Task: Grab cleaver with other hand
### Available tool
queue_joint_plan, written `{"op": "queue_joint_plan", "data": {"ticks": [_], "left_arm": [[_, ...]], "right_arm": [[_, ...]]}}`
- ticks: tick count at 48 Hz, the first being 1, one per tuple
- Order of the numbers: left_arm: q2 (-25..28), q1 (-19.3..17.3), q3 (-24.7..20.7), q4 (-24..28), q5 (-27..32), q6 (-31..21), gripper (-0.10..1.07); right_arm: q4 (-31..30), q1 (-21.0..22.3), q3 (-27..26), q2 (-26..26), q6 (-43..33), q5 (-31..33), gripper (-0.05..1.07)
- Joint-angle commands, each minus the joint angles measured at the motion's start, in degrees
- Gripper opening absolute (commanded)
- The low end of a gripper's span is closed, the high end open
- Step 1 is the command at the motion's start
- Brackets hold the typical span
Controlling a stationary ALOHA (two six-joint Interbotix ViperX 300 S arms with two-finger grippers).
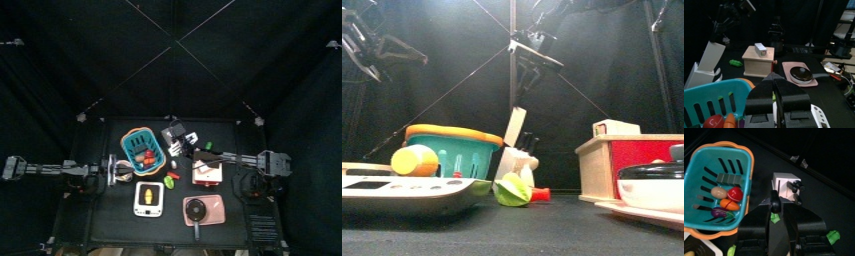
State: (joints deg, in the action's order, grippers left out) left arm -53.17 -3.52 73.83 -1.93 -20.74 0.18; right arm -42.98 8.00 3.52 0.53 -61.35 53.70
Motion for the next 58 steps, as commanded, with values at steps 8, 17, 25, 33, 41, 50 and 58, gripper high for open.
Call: {"op": "queue_joint_plan", "data": {"ticks": [8,17,25,33,41,50,58], "left_arm": [[0.09,0.09,-0.53,0.00,-0.35,-0.09,0.30],[0.09,0.18,-0.53,0.00,-0.35,-0.09,0.30],[0.09,0.18,-0.53,-0.09,-0.26,0.00,0.30],[0.09,0.18,-0.53,0.00,-0.35,0.00,0.30],[0.09,0.09,-0.18,0.35,-0.26,0.18,0.30],[0.09,0.09,-0.26,2.20,-0.26,0.18,0.30],[0.09,0.79,-0.35,2.64,-0.70,-0.26,0.30]], "right_arm": [[-2.02,-2.55,-0.97,5.10,0.00,0.00,0.54],[-3.16,-5.10,1.05,6.94,-0.62,-0.26,0.54],[-3.25,-6.94,3.25,8.26,-0.88,-1.32,0.54],[-3.25,-8.09,4.31,9.05,-0.79,-3.16,0.54],[-4.66,-10.72,6.94,10.28,-0.79,-5.45,0.54],[-6.94,-15.38,11.16,11.87,-0.97,-7.12,0.54],[-8.70,-19.86,14.41,13.71,-2.37,-8.26,0.54]]}}
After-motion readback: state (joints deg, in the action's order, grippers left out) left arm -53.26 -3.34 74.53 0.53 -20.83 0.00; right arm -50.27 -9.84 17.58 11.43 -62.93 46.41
